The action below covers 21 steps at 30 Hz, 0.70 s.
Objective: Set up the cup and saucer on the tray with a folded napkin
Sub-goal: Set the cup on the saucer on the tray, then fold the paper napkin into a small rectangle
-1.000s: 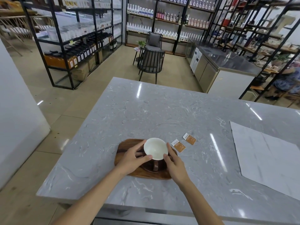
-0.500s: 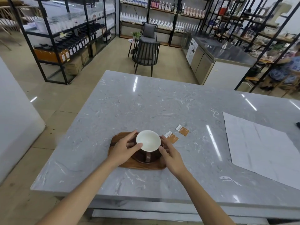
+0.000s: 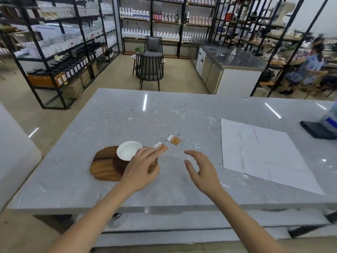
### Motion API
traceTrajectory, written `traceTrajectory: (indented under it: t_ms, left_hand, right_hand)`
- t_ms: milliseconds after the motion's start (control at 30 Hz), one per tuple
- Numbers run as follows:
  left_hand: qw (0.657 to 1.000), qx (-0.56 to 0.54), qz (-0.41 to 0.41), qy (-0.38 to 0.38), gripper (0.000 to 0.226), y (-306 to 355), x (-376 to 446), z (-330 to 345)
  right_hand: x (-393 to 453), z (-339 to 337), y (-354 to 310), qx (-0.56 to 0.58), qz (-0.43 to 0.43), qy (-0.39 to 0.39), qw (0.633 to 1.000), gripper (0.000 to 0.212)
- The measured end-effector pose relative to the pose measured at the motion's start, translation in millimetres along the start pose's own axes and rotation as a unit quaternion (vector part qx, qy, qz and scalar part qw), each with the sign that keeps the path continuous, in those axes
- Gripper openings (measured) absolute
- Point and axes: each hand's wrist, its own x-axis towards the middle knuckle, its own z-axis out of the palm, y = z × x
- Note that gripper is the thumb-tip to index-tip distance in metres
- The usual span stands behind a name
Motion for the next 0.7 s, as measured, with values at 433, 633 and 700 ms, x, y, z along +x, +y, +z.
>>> traceTrajectory:
  t_ms: [433,633,700]
  left_hand:
    - [0.994,-0.019,0.043,-0.102,0.050,143,13,112]
    - [0.985,-0.058,0.047,-0.154,0.041,171,38,171]
    - [0.982,-0.064,0.042,-0.173,0.041,178,50,192]
  right_hand:
    - [-85,-115,114,-0.058,0.033,0.037,0.997,0.038]
    - [-107,-145,189,-0.034,0.136,0.029,0.990,0.035]
    - [-110,-157,216,-0.055,0.160,0.024,0.985,0.034]
